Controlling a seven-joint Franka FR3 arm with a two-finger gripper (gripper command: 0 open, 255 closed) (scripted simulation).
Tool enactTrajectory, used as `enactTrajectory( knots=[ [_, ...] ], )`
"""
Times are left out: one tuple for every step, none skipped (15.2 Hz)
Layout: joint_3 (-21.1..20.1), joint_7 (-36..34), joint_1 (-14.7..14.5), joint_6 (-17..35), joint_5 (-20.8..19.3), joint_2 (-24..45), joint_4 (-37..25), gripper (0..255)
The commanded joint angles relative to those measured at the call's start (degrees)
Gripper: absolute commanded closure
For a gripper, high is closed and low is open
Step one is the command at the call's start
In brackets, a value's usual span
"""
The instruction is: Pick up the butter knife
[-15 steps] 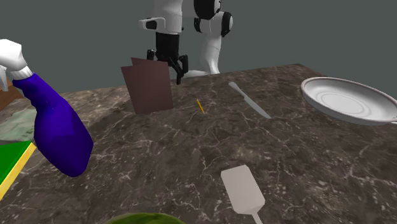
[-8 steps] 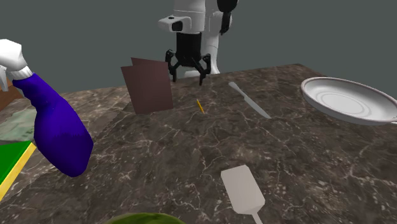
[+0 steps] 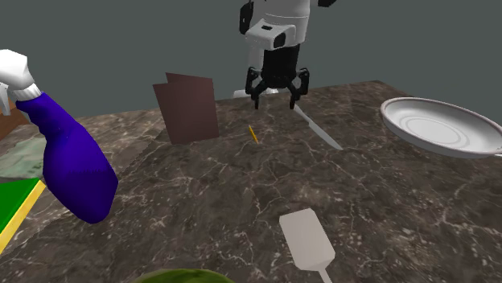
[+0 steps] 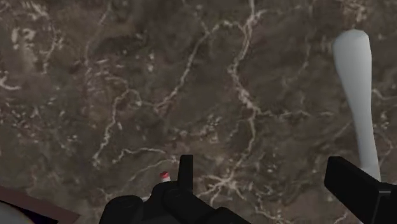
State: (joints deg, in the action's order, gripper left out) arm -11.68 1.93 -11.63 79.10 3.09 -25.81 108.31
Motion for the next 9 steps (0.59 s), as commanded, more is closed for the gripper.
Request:
enactTrajectory(
  knots=[
    [-2.1,-0.8,-1.3,-2.2,0.9,2.9,-3.1,0],
    [-3.0,-1.1,-1.9,-3.3,1.3,4.3,-4.7,0],
    [-4.0,-1.4,-2.5,-4.5,1.6,5.8,-6.4,0],
    [-5.0,-1.8,-3.1,-5.6,2.0,7.3,-8.1,0],
    [-5.9,-2.2,-3.7,-6.8,2.3,8.9,-9.9,0],
    [-6.9,-2.6,-4.3,-8.0,2.6,10.4,-11.7,0],
    [-7.5,-2.9,-4.7,-8.7,2.8,11.4,-12.9,0],
    [-7.5,-2.8,-4.8,-7.9,2.8,11.1,-11.7,0],
    [-7.5,-2.7,-4.8,-7.1,2.9,10.7,-10.6,0]
  ],
)
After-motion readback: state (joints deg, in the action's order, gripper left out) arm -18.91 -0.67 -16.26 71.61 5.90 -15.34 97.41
